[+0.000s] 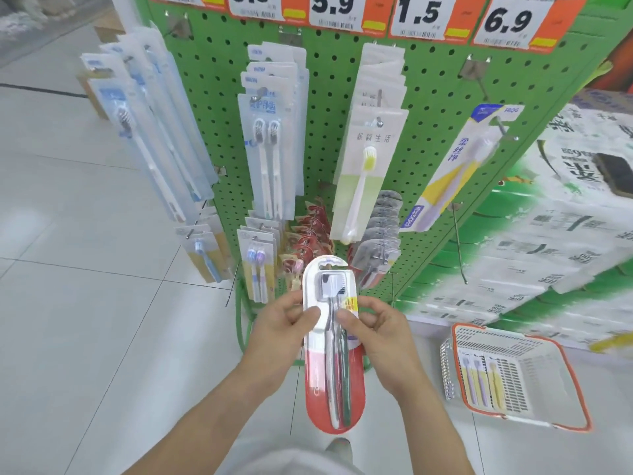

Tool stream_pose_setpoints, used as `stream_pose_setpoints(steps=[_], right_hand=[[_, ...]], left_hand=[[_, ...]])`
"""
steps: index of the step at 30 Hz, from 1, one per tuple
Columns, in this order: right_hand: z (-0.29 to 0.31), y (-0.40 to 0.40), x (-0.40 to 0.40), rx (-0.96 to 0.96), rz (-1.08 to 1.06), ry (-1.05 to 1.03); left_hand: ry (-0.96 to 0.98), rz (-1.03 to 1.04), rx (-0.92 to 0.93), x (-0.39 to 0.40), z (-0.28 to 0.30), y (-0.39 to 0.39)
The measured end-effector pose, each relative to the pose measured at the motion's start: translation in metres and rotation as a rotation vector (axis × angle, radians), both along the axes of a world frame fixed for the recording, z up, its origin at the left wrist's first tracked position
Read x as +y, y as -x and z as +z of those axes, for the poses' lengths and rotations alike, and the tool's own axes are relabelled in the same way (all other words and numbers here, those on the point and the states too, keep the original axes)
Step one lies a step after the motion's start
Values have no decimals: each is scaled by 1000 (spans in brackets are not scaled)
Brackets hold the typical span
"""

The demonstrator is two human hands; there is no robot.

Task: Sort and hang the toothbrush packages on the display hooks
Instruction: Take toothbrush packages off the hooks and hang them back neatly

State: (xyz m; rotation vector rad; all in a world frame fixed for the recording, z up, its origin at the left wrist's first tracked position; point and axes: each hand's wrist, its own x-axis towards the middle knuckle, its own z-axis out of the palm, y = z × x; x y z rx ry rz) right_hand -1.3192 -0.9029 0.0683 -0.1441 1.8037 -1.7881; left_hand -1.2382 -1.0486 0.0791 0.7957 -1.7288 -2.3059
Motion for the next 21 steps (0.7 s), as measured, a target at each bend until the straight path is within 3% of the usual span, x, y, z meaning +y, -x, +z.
stream_pose_setpoints(steps=[8,15,21], right_hand=[[6,2,3,-44,348,13],[20,-1,3,-56,321,29],[15,-3,16,-136,391,-76]], left_hand=[[-64,144,66,-15,1,-6],[52,107,36,-16,3,-4],[-29,207,-9,-23,-1,-2]])
